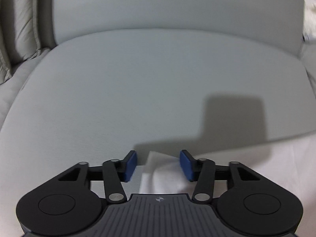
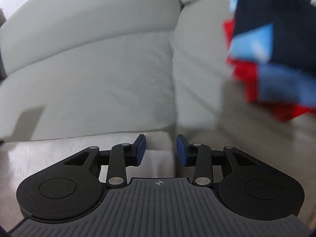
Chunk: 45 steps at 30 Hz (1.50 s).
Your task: Fold clothes
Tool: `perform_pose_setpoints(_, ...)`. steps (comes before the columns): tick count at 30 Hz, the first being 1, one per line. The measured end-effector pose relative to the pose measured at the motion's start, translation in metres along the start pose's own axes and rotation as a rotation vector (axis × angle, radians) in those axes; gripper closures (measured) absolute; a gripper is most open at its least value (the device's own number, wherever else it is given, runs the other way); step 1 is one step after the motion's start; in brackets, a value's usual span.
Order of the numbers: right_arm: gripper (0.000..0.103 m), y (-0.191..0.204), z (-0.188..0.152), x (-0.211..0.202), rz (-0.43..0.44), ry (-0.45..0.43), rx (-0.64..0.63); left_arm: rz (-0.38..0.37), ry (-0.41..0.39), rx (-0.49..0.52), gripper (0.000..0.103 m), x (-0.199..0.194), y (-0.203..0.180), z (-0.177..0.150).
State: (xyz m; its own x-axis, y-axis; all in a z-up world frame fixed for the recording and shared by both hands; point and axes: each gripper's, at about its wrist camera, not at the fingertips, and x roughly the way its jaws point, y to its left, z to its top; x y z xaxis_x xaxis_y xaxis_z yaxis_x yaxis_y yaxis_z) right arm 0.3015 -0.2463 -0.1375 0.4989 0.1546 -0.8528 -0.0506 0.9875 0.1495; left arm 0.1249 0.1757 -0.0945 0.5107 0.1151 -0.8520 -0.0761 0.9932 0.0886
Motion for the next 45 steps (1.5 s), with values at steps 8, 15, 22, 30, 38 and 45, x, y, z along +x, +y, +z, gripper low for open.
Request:
perform_pose_setpoints(8, 0.1, 0.007, -0.008, -0.007, -0.068, -0.085, -0.073, 0.073, -0.11, -0.011, 0.092, -0.011, -0.002, -0.006)
perform_pose_setpoints(15, 0.097, 0.027, -0.019, 0.004, -0.227, -0.053, -0.196, 0.295, -0.091, -0.049, 0.076, 0.003, -0.008, 0.003)
perform_pose_setpoints(22, 0.049, 0.03, -0.018, -0.073, -0.15, -0.128, -0.154, 0.291, -0.161, -0.058, 0.059, -0.072, 0.011, 0.013)
perform_pose_setpoints(30, 0.066, 0.098, -0.094, -0.129, 0.142, 0.011, -0.275, -0.041, 0.023, 0.179, 0.059, -0.138, -0.091, -0.076)
perform_pose_setpoints(38, 0.06, 0.096, -0.16, -0.128, 0.059, 0.069, -0.337, 0.061, 0.07, 0.212, 0.036, -0.14, -0.096, -0.134)
perform_pose_setpoints(45, 0.063, 0.033, -0.167, -0.143, -0.094, 0.142, -0.134, 0.13, 0.228, 0.171, 0.039, -0.154, -0.069, -0.134)
